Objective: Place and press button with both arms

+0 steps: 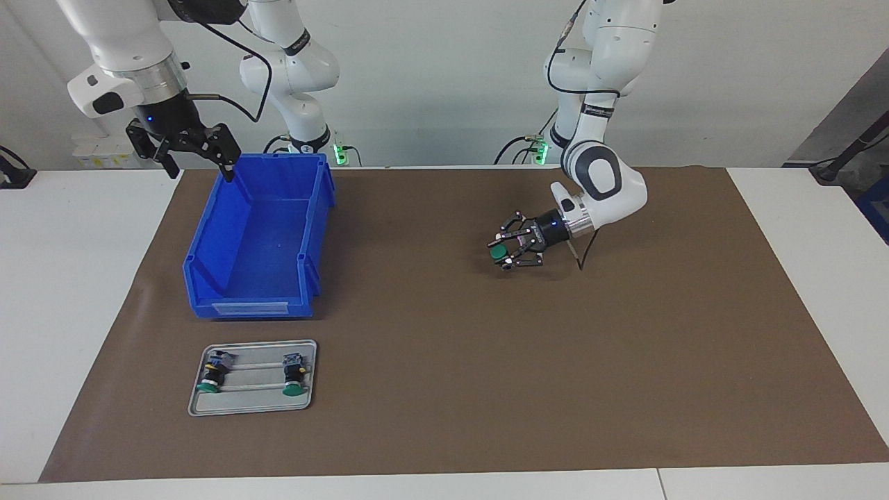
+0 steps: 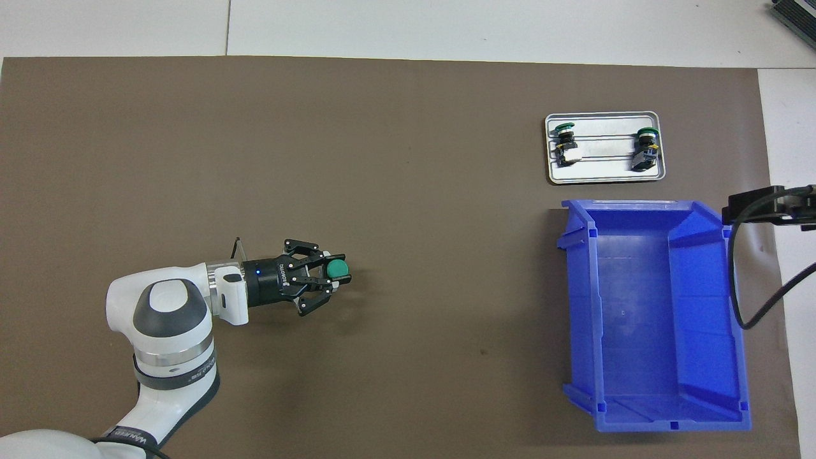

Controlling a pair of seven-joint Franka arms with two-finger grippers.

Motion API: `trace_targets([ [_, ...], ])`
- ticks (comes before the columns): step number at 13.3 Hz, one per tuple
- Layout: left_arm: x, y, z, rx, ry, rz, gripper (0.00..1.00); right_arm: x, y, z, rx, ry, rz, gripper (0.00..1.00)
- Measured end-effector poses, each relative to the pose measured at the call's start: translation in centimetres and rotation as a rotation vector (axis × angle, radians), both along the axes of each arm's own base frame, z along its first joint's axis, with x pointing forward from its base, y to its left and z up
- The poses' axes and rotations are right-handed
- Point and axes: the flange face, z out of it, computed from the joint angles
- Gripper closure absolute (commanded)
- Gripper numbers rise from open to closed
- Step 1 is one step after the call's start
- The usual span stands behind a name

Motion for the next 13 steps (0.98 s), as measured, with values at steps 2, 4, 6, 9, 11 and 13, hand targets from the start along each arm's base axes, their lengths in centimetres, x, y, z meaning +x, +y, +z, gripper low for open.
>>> trace_targets([
  [2,-0.3,0.3,0.3,-0.043,0.003,0.018,1.0,0.0,0.0,0.0,0.0,0.0,0.0,0.0],
  [4,-0.3,-0.5,0.9,-0.122,0.012,0.039,1.0,0.0,0.0,0.0,0.0,0.0,0.0,0.0],
  [6,-0.5,-1.1,1.0,-0.152,0.019,0.037,1.0,0.0,0.0,0.0,0.0,0.0,0.0,0.0],
  [9,-1.0,-2.4,1.0,-0.19,0.03,0.046,1.0,0.0,0.0,0.0,0.0,0.0,0.0,0.0],
  [11,-1.6,-4.0,0.6,-0.226,0.009,0.053,1.0,0.0,0.0,0.0,0.0,0.0,0.0,0.0],
  [13,-2.4,-5.3,-0.6,-0.26,-0.011,0.047,1.0,0.0,0.0,0.0,0.0,0.0,0.0,0.0],
])
